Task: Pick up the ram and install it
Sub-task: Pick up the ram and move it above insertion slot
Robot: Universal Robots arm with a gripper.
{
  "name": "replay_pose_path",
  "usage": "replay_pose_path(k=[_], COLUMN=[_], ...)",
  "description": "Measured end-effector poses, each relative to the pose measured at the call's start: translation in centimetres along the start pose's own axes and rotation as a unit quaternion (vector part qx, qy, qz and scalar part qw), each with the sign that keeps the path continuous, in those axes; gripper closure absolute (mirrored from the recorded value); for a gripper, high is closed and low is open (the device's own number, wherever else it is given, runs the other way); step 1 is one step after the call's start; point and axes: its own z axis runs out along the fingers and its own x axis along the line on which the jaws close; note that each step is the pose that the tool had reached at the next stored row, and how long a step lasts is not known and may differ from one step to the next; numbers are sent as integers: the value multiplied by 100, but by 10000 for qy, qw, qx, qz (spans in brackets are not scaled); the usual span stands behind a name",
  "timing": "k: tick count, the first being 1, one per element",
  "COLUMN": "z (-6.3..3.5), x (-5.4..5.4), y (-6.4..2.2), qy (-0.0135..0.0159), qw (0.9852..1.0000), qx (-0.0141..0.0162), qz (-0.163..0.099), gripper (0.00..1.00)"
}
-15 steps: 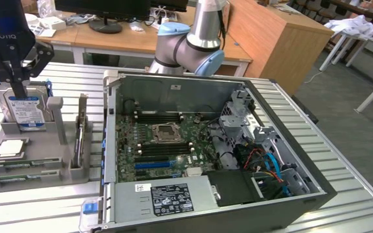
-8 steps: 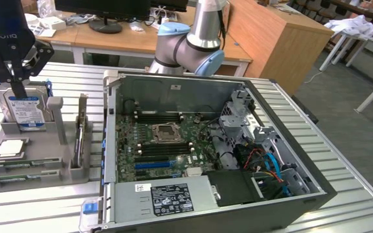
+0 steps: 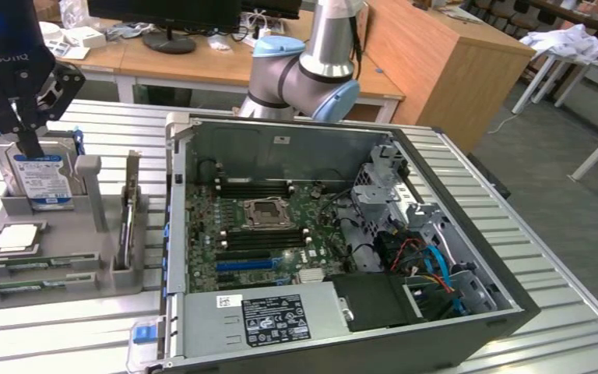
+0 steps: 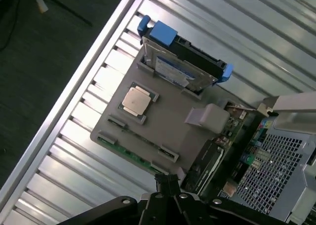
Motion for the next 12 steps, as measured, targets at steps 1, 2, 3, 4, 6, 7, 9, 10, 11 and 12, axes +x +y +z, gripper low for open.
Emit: replay_pose_path(k=[1,2,3,4,6,7,9,10,11,12], z=[0,0,1,2,2,3,4,4,5,5], x=[0,0,0,0,0,0,0,0,0,0], y=[0,0,0,0,0,0,0,0,0,0], qy=[4,8,12,16,24,28,36,40,44,48], qw=[10000,9998,9996,9993,9985,9980,9967,9958,9950,9940], qx=[-2,-4,-6,-8,-12,-14,-19,-21,-23,-25], qz=[-90,-180,-269,-364,-544,-634,-813,-911,-1000,-1089], gripper=[89,89,89,89,89,89,89,89,89,89])
